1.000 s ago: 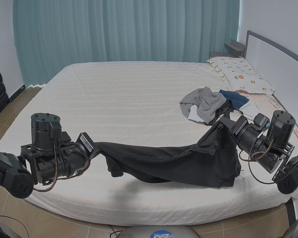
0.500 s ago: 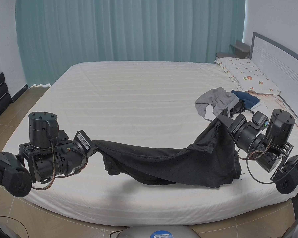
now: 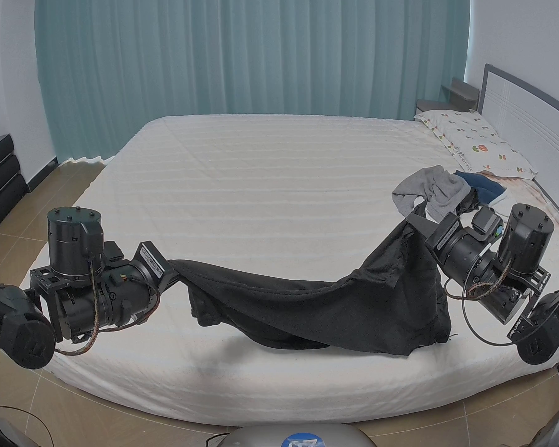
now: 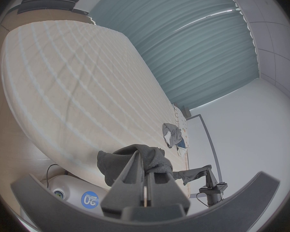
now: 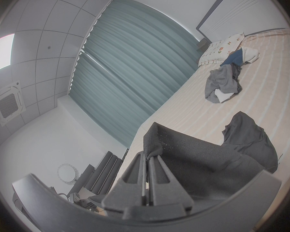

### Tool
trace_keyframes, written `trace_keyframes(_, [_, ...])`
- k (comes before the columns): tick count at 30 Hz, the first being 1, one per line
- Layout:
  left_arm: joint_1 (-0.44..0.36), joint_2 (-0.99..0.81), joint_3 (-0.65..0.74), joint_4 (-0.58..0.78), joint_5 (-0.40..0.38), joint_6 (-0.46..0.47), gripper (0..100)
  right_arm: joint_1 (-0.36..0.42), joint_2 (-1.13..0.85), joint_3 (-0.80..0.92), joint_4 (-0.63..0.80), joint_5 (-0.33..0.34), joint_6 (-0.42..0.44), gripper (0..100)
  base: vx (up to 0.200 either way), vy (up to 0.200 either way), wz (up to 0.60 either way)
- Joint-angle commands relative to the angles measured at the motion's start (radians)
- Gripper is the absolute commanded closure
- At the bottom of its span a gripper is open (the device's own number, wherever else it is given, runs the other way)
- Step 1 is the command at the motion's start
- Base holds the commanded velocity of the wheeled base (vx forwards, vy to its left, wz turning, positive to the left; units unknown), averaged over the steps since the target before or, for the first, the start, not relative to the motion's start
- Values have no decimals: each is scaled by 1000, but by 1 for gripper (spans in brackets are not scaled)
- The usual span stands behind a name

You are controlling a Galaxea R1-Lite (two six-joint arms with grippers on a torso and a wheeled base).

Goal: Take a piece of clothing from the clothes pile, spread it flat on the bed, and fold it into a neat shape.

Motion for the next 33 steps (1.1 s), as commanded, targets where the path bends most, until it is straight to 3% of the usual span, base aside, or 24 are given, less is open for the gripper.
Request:
trace_keyframes(1, [0, 0, 1, 1, 0, -2, 100, -4, -5, 4, 0, 0, -2, 100, 0, 0, 0])
trace_keyframes(12, [-25, 0, 12, -1, 0, -1, 100, -19, -53, 114, 0, 6, -19, 100, 0, 0, 0])
trace_keyframes(23, [-65, -91, 79, 10, 5, 2, 100, 10, -222, 212, 17, -1, -24, 100, -200, 0, 0])
trace_keyframes(29, [-83, -235, 58, 146, 11, 84, 100, 14, -398, 228, 23, -4, -113, 100, -200, 0, 0])
trace_keyframes(32, [-81, -309, 29, 185, 11, 93, 100, 28, -487, 208, 87, -8, -137, 100, -67, 0, 0])
trace_keyframes(33, [-81, -358, -10, 231, 11, 94, 100, 31, -565, 162, 176, -8, -160, 100, 0, 0, 0])
